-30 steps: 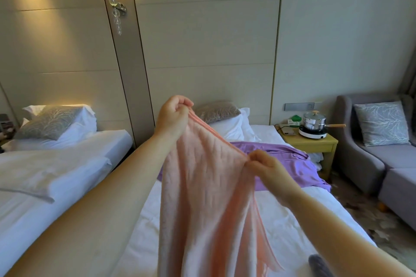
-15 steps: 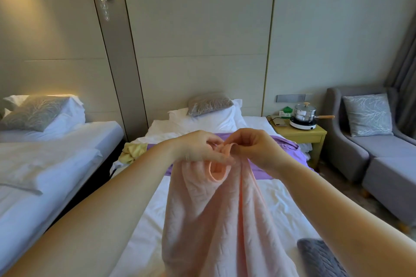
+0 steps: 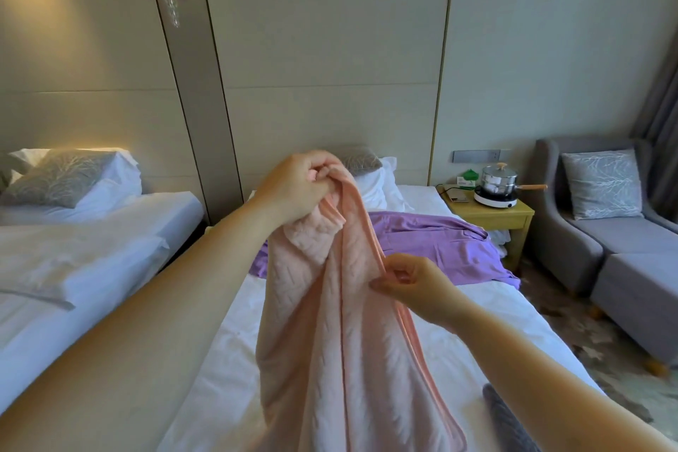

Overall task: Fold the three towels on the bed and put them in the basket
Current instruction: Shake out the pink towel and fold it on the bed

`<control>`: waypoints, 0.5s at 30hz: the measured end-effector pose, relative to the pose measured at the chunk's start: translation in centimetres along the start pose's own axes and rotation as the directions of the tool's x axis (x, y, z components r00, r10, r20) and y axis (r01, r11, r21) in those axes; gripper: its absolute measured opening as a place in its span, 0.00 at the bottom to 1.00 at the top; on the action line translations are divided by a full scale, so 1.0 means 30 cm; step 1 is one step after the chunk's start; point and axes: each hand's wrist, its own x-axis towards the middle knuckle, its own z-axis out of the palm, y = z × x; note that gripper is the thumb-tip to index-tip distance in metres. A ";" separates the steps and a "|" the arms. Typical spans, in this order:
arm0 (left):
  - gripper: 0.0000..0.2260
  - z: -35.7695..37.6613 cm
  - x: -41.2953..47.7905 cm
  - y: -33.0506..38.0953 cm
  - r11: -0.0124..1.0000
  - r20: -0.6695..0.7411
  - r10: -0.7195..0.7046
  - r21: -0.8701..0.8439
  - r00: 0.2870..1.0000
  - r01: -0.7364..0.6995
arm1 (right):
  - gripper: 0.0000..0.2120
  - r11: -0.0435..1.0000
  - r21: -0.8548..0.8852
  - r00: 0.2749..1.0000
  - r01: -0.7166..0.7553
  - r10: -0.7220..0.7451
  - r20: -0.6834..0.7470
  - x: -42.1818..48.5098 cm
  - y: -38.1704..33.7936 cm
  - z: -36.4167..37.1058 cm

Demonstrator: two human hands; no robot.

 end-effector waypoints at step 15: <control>0.29 0.003 -0.159 -0.159 0.913 0.450 -0.342 -0.046 0.825 0.404 | 0.09 0.997 0.070 0.988 0.023 -0.033 0.152 0.063 -0.117 -0.027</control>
